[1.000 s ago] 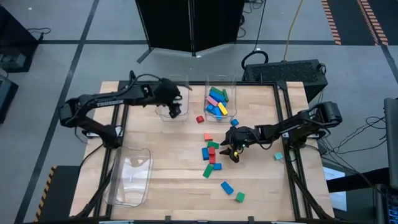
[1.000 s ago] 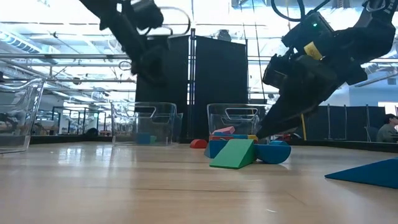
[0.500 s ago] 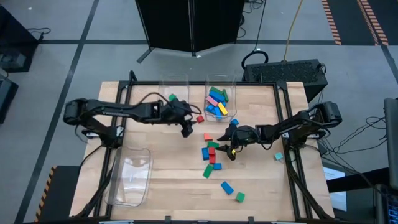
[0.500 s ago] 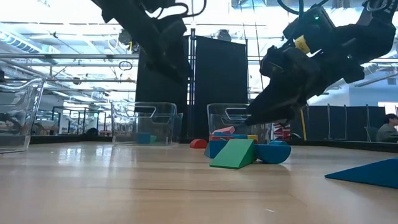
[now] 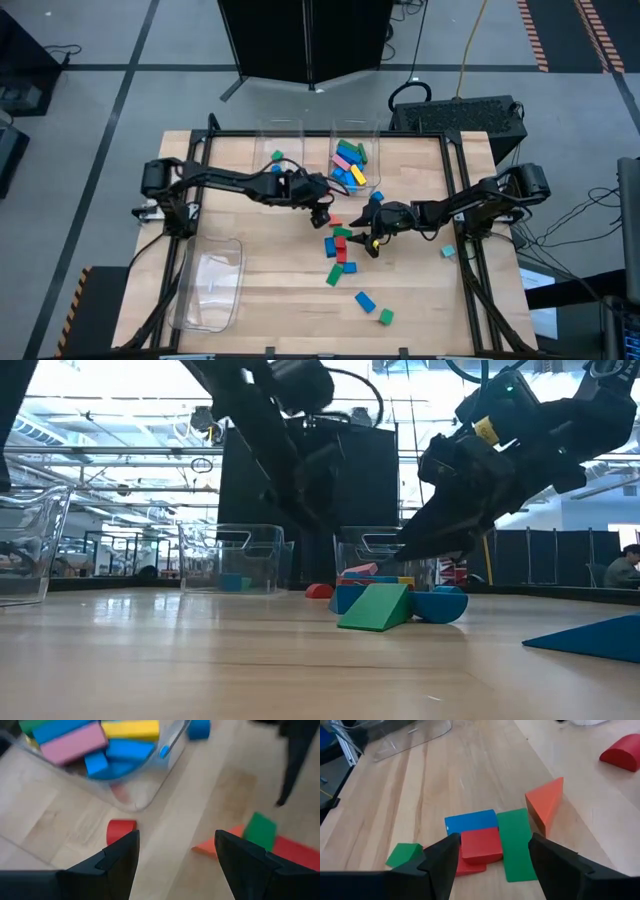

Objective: Sort blocks by size
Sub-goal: Put the red half cylinder block into the top left transparent bin

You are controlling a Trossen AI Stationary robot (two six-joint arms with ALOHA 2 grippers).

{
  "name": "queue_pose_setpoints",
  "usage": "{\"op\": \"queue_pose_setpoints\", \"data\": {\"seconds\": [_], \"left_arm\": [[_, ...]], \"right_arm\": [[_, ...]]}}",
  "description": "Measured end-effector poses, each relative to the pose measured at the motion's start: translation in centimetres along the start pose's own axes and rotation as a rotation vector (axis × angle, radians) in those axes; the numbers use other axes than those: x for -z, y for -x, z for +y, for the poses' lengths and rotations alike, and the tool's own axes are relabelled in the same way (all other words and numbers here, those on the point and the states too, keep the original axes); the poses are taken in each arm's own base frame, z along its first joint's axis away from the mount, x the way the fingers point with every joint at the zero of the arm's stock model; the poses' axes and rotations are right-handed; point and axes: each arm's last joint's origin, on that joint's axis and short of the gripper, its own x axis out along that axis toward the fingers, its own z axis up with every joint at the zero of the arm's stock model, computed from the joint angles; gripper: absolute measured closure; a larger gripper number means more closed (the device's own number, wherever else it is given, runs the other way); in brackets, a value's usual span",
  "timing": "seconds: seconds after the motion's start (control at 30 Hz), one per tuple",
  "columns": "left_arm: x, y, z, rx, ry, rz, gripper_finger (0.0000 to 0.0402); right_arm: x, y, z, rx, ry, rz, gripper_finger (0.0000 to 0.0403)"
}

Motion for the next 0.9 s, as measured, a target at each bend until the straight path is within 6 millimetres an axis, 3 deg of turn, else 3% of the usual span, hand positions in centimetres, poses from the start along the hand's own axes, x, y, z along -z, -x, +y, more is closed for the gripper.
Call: {"op": "queue_pose_setpoints", "data": {"seconds": [0.37, 0.67, 0.9], "left_arm": [[0.0, -4.0, 1.7, -0.042, 0.017, 0.136, 0.0125], [0.0, -4.7, 3.9, -0.095, 0.034, 0.158, 0.0097], [0.0, -5.1, 4.4, -0.094, 0.016, 0.162, 0.0097]], "right_arm": [[0.5, 0.0, -0.2, 0.020, 0.007, 0.056, 0.0170], [0.8, 0.0, -0.3, 0.028, 0.011, 0.080, 0.0170], [0.7, 0.0, -0.3, 0.027, 0.011, 0.077, 0.0170]]}}
